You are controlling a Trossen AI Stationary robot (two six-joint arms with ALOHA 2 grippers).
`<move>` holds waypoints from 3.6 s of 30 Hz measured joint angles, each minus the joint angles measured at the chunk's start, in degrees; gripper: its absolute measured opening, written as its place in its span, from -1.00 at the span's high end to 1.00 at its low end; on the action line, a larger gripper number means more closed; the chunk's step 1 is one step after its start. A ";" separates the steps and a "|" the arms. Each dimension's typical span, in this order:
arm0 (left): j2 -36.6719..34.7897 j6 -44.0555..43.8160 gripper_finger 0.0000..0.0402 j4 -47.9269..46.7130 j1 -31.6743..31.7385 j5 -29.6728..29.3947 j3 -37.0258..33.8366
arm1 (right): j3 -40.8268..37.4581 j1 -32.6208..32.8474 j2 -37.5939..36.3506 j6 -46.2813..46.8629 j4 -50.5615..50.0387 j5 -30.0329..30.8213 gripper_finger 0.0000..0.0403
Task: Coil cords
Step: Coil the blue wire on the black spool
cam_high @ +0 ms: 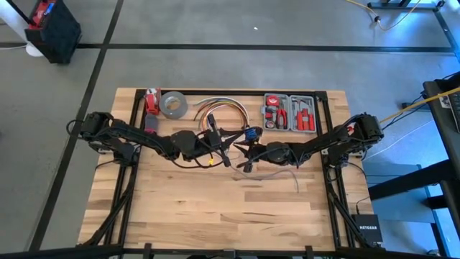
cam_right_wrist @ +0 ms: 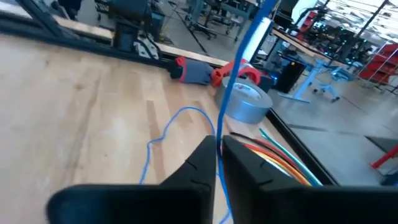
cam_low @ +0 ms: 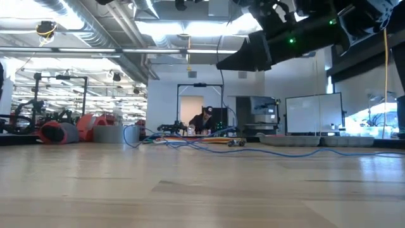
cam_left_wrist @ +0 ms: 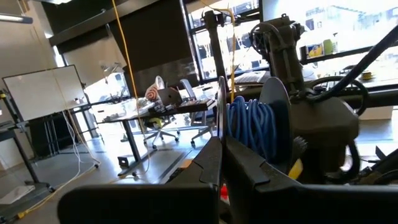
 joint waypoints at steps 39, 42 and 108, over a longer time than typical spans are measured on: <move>0.04 8.81 0.99 -13.57 1.24 -9.42 0.04 | 14.51 18.17 -20.60 -10.76 -37.80 34.04 1.00; 0.04 9.13 0.99 -13.71 0.96 -9.42 0.04 | 14.51 18.06 -23.25 -5.48 -45.70 35.33 1.00; -3.56 -1.79 1.00 -9.84 -0.57 3.02 0.09 | -10.40 4.83 -7.54 18.46 -7.05 9.11 0.26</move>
